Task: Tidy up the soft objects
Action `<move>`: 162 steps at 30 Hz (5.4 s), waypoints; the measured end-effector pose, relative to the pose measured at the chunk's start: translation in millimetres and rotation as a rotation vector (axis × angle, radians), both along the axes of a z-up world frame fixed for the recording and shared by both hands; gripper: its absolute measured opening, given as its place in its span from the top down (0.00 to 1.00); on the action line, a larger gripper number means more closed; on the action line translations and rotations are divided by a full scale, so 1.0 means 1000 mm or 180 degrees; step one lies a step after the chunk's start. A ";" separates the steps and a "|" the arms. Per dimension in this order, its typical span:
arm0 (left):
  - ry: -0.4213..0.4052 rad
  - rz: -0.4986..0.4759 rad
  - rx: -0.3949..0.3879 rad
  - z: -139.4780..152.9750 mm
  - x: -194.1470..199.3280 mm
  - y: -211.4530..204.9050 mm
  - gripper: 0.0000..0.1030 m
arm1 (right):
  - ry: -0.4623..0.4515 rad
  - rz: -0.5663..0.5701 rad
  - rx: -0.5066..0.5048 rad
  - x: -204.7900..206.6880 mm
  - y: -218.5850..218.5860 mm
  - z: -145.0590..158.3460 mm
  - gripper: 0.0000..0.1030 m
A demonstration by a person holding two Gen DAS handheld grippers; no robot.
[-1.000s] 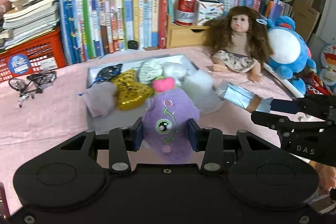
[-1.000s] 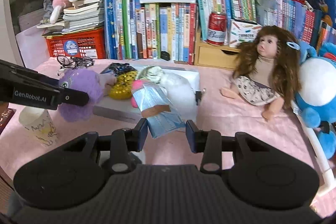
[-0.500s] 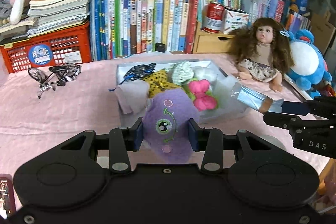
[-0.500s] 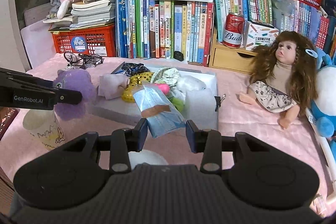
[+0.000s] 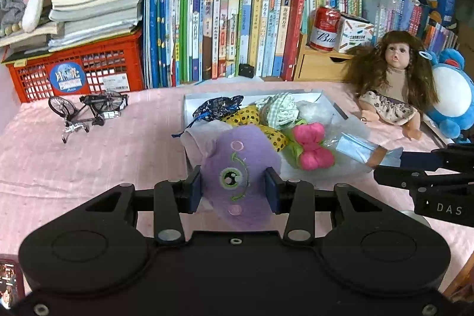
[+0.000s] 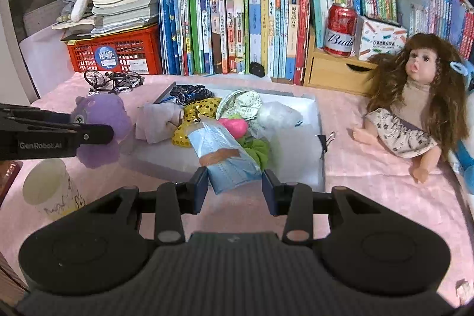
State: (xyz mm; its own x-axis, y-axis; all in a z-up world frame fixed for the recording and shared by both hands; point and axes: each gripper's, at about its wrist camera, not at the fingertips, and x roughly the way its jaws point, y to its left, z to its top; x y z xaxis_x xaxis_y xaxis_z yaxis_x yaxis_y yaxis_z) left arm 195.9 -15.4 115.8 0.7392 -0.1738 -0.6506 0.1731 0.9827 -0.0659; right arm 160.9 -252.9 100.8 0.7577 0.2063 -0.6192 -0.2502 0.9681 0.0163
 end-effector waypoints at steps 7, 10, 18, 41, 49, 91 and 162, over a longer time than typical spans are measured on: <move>0.0258 0.0108 -0.0061 -0.013 0.030 0.003 0.61 | 0.0281 0.0096 -0.0013 0.028 0.013 -0.008 0.56; 0.0370 0.0167 -0.0116 -0.020 0.043 0.005 0.61 | 0.0429 0.0120 -0.0039 0.040 0.021 -0.014 0.56; 0.0651 0.0304 -0.0362 -0.040 0.074 0.009 0.61 | 0.0669 0.0108 -0.0075 0.068 0.034 -0.030 0.56; 0.0728 0.0597 -0.0429 -0.064 0.126 0.005 0.61 | 0.0826 -0.0103 -0.0160 0.127 0.045 -0.050 0.57; 0.0747 0.0623 -0.0325 -0.061 0.141 0.003 0.61 | 0.0931 -0.0188 -0.0094 0.147 0.046 -0.055 0.57; 0.0172 0.0331 -0.0238 -0.016 0.075 -0.011 0.14 | 0.0475 -0.0149 0.0038 0.087 0.015 -0.019 0.14; -0.0641 0.0636 -0.0154 -0.064 -0.171 0.042 0.08 | -0.1317 -0.0417 0.0158 -0.150 0.013 -0.063 0.00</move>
